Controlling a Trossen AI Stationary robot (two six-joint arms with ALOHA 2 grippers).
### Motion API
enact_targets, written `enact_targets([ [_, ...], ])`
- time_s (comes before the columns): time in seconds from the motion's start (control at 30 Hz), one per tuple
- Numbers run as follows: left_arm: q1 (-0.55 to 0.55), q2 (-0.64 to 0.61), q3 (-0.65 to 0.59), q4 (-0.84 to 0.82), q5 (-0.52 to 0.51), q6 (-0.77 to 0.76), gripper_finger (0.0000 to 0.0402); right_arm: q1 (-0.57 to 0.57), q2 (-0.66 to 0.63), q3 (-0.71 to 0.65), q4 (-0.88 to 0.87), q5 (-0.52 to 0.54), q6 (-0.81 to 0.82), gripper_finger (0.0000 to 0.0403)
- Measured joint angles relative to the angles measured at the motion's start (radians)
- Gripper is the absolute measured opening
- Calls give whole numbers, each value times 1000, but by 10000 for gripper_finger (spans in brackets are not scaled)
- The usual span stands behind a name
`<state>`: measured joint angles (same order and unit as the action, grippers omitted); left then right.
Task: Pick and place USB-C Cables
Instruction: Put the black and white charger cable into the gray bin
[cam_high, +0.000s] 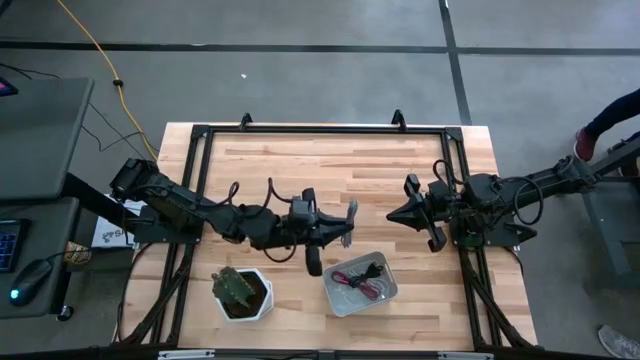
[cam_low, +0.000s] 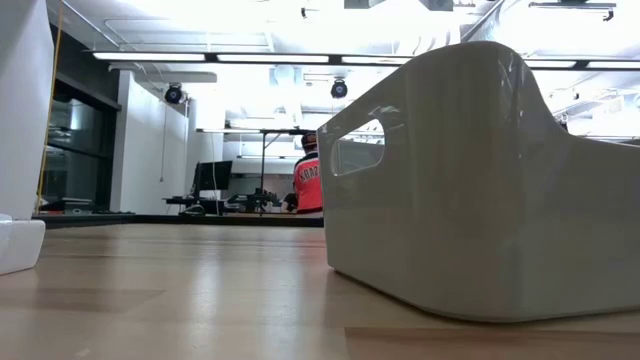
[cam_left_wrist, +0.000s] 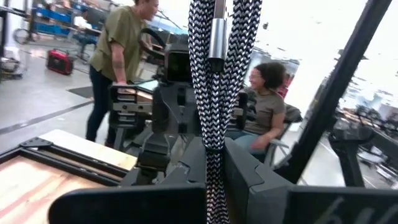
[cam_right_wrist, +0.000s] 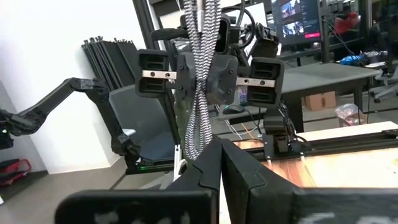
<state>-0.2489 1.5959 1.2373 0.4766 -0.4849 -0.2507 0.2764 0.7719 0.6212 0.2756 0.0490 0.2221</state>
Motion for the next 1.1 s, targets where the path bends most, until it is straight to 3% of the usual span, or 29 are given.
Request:
enact_targets([
  [0.33,2,-24,0,-106,119,19,0,0,0,0,56,15,-2,0],
  [0.53,17,-31,24,-158,244,19,0,0,-38,0,148,22,-67,0],
  [0.67,37,19,141,-358,309,24,0,0,-106,0,165,59,-125,0],
  [0.83,54,179,363,-642,396,66,0,0,-193,0,164,110,-192,0],
  [1.1,44,459,600,-915,406,80,0,0,-244,0,125,140,-204,0],
])
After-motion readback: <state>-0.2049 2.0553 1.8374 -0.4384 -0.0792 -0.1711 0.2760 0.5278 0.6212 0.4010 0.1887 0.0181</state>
